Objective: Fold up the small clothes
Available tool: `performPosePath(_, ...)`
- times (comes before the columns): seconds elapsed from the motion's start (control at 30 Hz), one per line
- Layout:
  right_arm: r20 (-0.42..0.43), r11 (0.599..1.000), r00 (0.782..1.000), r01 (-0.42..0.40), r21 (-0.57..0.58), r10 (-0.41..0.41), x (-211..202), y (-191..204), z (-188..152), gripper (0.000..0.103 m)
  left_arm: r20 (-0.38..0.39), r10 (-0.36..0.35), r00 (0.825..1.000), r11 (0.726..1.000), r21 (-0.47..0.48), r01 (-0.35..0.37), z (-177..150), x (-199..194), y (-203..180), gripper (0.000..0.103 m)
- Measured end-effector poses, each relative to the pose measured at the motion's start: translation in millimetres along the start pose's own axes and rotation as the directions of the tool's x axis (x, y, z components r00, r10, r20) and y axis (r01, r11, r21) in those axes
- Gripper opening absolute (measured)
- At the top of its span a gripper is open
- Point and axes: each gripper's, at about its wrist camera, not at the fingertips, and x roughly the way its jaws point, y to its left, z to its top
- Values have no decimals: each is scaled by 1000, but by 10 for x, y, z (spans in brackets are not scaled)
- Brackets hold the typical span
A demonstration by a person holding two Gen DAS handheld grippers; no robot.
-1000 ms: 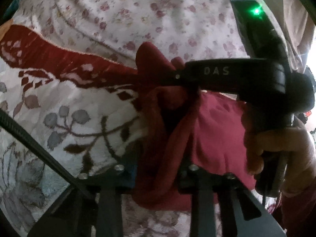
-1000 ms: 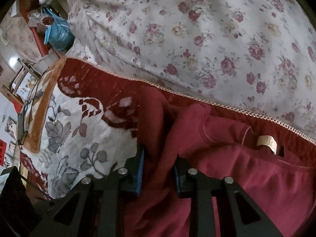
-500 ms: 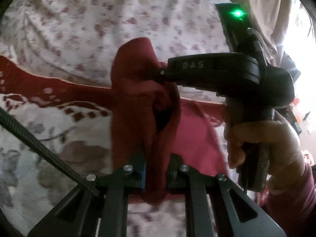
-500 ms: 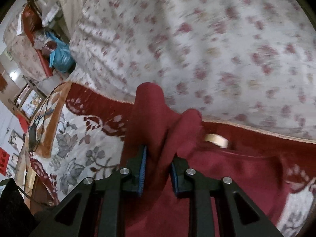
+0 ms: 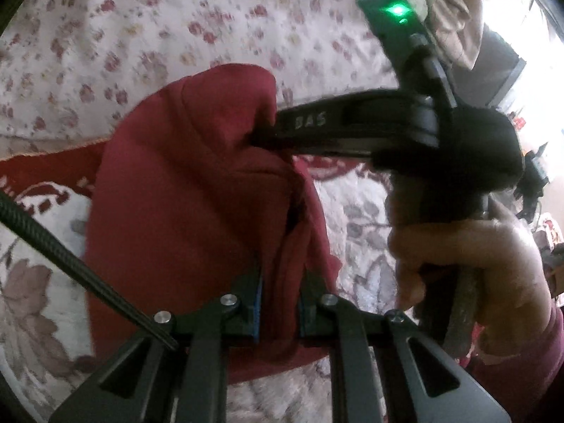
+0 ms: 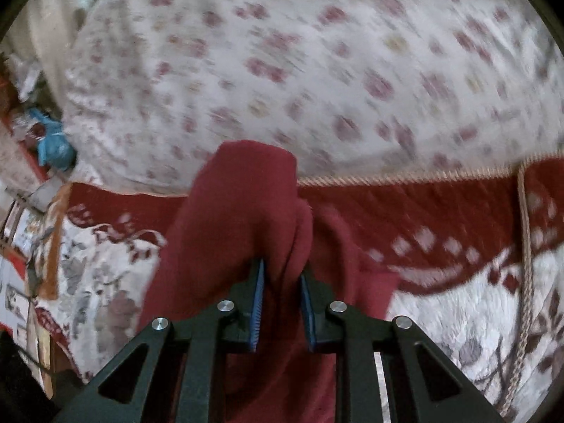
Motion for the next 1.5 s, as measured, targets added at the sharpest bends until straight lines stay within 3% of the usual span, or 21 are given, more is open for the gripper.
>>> performPosePath(0.13,-19,997,1000,12,77,-11,204,-207,-136,21,-8,13,1000,1000,17,-13,-12,121,-56,14)
performPosePath(0.17,-7,995,1000,-3,100,4,192,-239,-155,24,-2,-2,1000,1000,23,2,-27,83,-44,22)
performPosePath(0.23,12,987,999,-38,159,37,80,-307,-194,31,-20,-56,998,998,38,56,-87,-61,8,48)
performPosePath(0.27,17,983,999,-47,175,44,23,-313,-211,45,-32,-78,996,996,51,79,-112,-174,62,65)
performPosePath(0.3,29,980,998,-60,189,56,-70,-317,-246,60,-16,-80,997,995,60,81,-144,-316,129,66)
performPosePath(0.33,47,977,996,-78,197,70,-184,-293,-300,63,17,-69,997,995,79,67,-182,-473,200,66)
performPosePath(0.43,78,979,993,-106,172,94,-490,-175,-474,69,94,23,995,991,127,-34,-271,-781,350,66)
performPosePath(0.5,82,985,991,-113,129,103,-620,-10,-594,77,133,111,985,985,120,-127,-299,-868,526,66)
performPosePath(0.63,51,989,991,-125,75,122,-573,248,-768,78,118,158,980,986,29,-163,-274,-773,786,66)
performPosePath(0.67,43,992,992,-119,45,117,-506,315,-812,78,118,149,982,988,10,-151,-290,-748,819,66)
performPosePath(0.77,-16,999,999,-52,-4,52,-270,401,-978,8,101,162,982,987,-7,-162,-302,-649,882,66)
performPosePath(0.9,15,996,1000,-20,-91,21,-498,449,-1239,7,101,160,982,987,-1,-161,-361,-618,917,66)
performPosePath(1.0,19,999,1000,15,-52,-14,-560,307,-1384,7,93,151,984,989,-9,-151,-336,-542,925,66)
performPosePath(1.13,-6,1000,1000,-3,-31,3,-478,288,-1439,8,71,191,979,981,16,-193,-346,-375,915,66)
performPosePath(1.23,21,997,997,-76,24,75,-660,276,-1252,16,58,193,979,980,28,-195,-377,-318,908,67)
performPosePath(1.3,72,992,993,-98,80,92,-775,197,-1106,56,61,196,979,979,38,-198,-377,-303,884,69)
performPosePath(1.33,111,989,990,-101,106,89,-811,156,-1033,63,59,194,979,980,39,-196,-374,-295,878,69)
performPosePath(1.4,143,985,988,-86,148,65,-741,114,-866,67,54,186,981,981,41,-189,-372,-272,870,70)
performPosePath(1.5,109,975,992,-84,204,63,-419,36,-657,67,57,191,980,980,52,-194,-379,-253,852,71)
